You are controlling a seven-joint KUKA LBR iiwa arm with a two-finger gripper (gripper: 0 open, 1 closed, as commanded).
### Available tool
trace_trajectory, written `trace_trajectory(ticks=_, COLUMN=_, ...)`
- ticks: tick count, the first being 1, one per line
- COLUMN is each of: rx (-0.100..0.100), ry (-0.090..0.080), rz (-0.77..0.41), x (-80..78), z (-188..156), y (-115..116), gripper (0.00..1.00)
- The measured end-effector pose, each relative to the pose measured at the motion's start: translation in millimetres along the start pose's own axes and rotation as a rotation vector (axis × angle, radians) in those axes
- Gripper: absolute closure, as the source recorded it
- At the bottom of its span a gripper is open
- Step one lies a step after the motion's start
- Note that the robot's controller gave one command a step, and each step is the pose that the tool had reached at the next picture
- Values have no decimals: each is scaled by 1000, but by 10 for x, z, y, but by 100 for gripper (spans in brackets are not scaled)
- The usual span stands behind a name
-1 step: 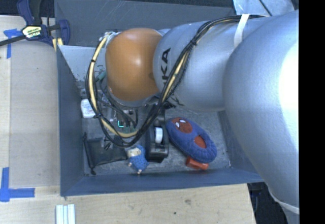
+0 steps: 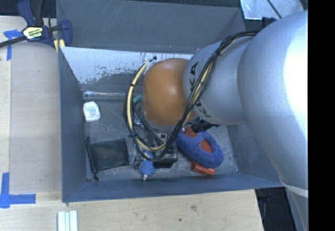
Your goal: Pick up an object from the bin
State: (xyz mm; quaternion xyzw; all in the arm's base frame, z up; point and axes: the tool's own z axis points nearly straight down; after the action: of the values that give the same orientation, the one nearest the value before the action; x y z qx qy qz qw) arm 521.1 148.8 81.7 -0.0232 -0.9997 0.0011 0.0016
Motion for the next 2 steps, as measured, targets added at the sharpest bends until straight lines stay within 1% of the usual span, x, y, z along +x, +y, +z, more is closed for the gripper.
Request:
trace_trajectory(ticks=1, rx=-3, ry=-2, rz=-104, x=319, z=123, y=408, gripper=0)
trace_trajectory(ticks=2, rx=-3, ry=-5, rz=-99, x=300, z=112, y=392, gripper=100)
